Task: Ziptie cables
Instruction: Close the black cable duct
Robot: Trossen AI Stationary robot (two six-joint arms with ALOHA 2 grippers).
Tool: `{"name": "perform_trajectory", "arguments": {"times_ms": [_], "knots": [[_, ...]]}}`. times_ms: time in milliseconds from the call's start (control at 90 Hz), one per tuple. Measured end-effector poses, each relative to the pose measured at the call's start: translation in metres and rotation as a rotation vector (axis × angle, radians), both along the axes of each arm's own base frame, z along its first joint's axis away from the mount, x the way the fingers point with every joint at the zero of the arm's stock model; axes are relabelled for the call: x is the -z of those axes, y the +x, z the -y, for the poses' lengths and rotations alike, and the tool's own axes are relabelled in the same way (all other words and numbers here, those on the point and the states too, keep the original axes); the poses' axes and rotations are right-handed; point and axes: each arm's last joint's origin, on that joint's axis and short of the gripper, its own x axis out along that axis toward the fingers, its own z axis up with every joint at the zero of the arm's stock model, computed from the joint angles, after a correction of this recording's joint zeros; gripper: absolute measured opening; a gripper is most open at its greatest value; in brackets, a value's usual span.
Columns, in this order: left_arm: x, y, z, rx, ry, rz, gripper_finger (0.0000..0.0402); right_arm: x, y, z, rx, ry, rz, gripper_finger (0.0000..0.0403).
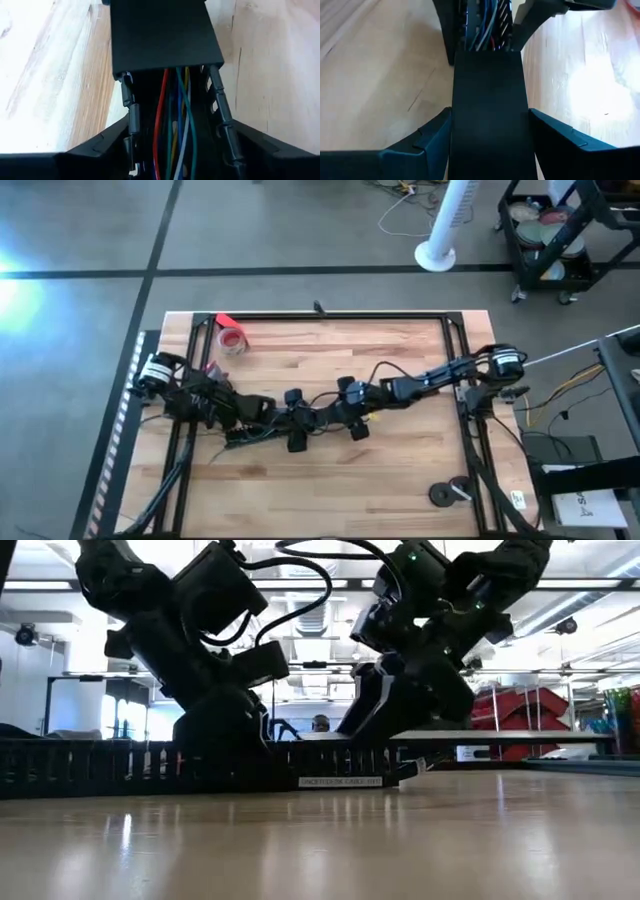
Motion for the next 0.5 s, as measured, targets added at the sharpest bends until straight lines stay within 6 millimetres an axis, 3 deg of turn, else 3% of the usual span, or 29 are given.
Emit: {"name": "perform_trajectory", "arguments": {"times_ms": [500], "knots": [[0.0,0.0,0.001,0.018,0.007,0.003,0.0244,0.0,0.021,0.008,0.003,0.082,-0.125,0.0213]]}}
